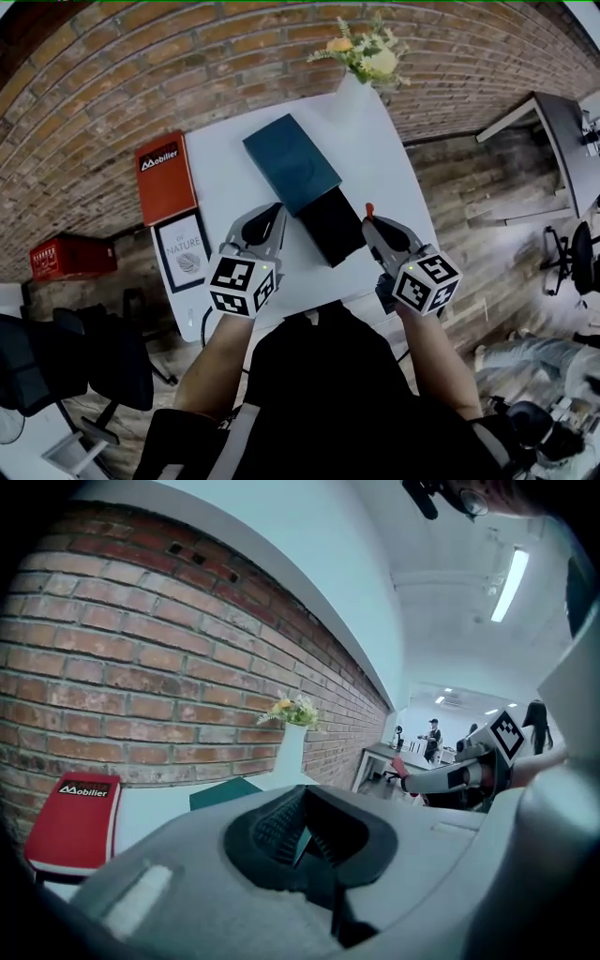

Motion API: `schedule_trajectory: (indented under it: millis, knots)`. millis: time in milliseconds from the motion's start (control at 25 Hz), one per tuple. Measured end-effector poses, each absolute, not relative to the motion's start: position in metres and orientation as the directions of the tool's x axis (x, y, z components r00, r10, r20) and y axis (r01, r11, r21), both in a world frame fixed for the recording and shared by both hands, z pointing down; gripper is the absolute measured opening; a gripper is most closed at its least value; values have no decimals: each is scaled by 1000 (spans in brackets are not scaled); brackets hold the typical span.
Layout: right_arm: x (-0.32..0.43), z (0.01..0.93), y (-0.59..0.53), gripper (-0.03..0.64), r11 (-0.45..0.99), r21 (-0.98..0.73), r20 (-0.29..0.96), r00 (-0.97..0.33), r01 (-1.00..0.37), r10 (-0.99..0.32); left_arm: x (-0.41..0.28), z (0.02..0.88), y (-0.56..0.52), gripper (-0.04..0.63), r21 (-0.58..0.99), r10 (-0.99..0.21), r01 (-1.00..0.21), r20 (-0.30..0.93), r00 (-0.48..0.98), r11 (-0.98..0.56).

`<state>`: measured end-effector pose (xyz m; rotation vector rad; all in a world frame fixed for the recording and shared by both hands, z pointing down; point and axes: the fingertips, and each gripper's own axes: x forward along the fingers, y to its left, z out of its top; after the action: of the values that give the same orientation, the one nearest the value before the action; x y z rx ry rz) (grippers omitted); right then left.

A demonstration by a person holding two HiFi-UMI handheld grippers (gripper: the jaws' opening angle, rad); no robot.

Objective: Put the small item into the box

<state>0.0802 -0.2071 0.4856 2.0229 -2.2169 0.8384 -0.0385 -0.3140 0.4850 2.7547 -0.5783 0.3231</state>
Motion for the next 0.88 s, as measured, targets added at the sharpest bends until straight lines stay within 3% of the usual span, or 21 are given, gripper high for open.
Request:
schedule_trajectory:
  millis: [440,880]
  knots:
    - [91,554,-197,17,-12,-467,483,-244,-884,-841,-6,528,-298,8,278,-312,-424,369,876,-862]
    - [60,618,-231,18,53,-475,638,-386,-878,-666,-34,549,-309,8,296,-383,-507,389,838,-809]
